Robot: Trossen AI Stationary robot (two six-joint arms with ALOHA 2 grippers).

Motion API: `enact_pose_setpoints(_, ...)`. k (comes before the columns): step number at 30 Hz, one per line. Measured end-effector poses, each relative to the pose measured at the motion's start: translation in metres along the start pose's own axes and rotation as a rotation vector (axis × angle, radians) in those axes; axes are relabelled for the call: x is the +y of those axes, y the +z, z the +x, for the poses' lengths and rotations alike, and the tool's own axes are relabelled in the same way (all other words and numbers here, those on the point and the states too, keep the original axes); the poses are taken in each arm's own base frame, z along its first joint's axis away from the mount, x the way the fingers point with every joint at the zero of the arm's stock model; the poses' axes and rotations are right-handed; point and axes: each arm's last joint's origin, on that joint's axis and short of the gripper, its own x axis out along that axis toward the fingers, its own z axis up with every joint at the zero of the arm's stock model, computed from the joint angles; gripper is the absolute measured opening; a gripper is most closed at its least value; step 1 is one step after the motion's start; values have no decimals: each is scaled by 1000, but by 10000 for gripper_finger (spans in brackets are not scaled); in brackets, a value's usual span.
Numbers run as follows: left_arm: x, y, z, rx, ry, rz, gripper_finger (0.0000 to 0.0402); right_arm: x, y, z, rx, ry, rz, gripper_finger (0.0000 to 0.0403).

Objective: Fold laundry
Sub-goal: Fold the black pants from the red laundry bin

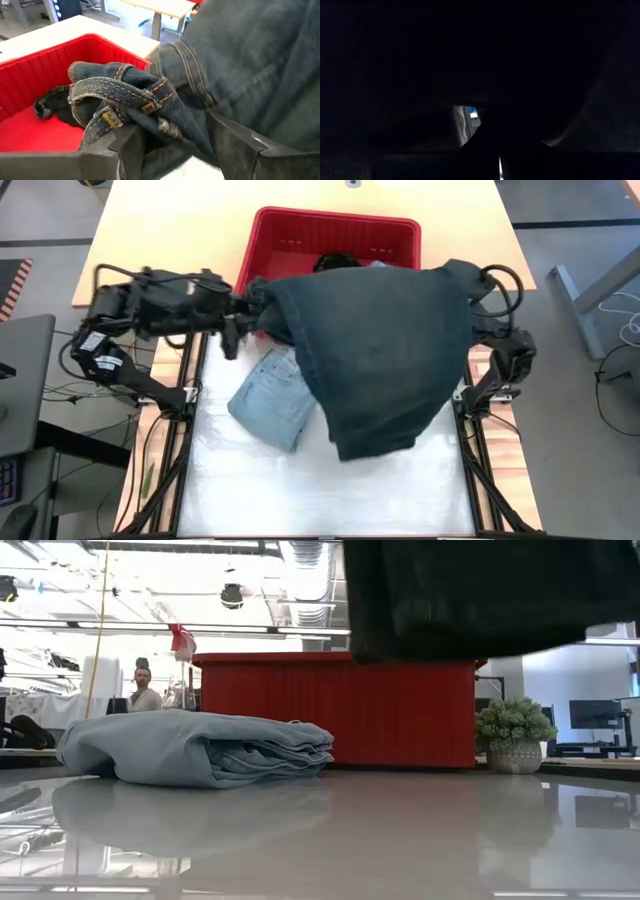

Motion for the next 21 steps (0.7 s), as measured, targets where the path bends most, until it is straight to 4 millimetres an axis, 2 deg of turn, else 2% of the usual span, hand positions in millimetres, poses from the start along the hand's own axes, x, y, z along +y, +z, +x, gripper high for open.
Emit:
enact_pose_setpoints(5,15,4,-33,-129,98,-64,200,1,-1,-20,-33,-27,-23,16)
enact_pose_setpoints(7,19,12,-45,-242,124,-139,199,3,-3,-31,-60,-57,-28,16)
enact_pose_setpoints(11,25,22,-67,-387,76,-240,199,0,-19,-52,-91,-85,6,16)
enact_pose_setpoints(13,25,21,-72,-385,1,-216,199,-4,-30,-60,-96,-105,47,16)
enact_pose_setpoints(15,21,20,-69,-351,-100,-197,199,-7,-38,-69,-106,-128,76,16)
enact_pose_setpoints(17,11,15,-57,-296,-234,-192,199,-7,-40,-76,-128,-138,97,16)
enact_pose_setpoints(19,-7,8,-36,-250,-392,-174,199,-6,-40,-78,-139,-136,97,16)
enact_pose_setpoints(21,-29,-5,-7,-229,-513,-154,199,-5,-40,-77,-159,-121,91,16)
